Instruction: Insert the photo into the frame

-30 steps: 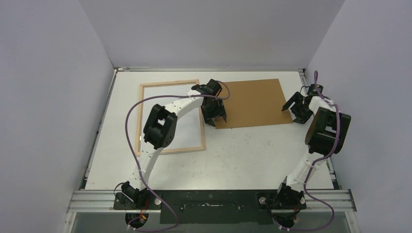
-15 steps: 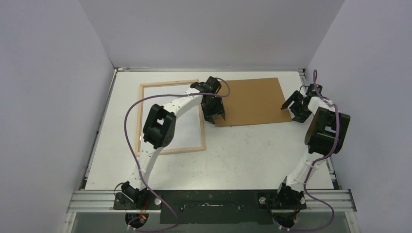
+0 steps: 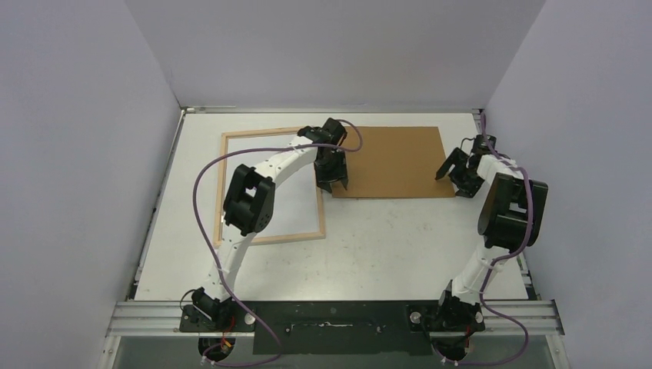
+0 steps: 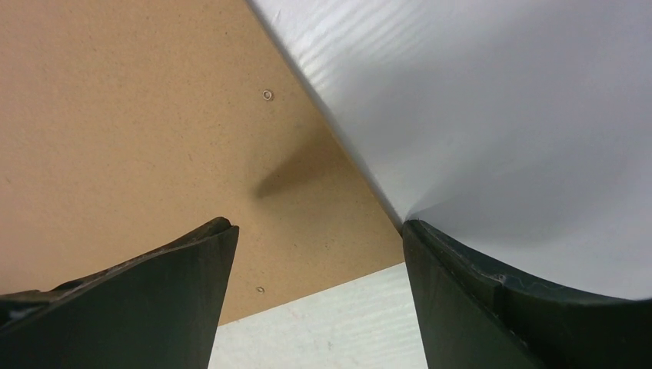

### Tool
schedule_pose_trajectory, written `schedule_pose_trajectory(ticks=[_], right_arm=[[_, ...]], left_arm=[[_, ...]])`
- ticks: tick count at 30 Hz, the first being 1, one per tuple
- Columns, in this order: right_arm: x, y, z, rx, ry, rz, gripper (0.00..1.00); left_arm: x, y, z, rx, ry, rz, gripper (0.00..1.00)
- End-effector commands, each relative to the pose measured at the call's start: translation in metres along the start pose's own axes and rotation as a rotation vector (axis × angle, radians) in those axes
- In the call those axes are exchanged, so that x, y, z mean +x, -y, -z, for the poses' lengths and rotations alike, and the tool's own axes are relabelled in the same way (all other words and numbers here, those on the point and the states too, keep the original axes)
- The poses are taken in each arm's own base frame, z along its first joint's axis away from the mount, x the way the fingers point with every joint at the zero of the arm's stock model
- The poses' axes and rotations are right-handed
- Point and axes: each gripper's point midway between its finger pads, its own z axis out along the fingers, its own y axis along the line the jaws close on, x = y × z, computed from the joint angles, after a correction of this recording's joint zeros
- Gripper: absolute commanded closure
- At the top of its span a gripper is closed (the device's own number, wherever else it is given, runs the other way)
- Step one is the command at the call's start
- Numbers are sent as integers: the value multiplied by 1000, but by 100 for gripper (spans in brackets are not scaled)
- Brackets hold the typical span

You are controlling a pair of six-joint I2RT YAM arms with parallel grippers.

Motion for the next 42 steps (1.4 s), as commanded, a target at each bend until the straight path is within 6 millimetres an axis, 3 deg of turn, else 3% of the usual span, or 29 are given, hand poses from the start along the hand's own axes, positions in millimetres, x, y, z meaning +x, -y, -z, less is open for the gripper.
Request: schedule_pose_trajectory(ticks=[1,7,13,22,30,36,42], right_arm=[[83,-32,20,-36,-221,54,21],[117,-46,33,-38,-250,128,21],[135,-52,41,-34,-250,153,21],[165,-72,39,-34,-250,219,21],[152,-64,39,162,-85,395,21],[149,-69,40,170,-64,423,21],[145,-70,42,176,-58,433,21]], left_arm=[[-4,42,58,145,103,-96,53],[4,24,76,92,132,-153,53],[10,5,88,48,154,-144,53],[10,-44,84,43,172,-56,53],[5,-67,87,197,169,-61,49],[4,-92,94,193,175,-46,41],[7,-102,95,245,148,-7,38]])
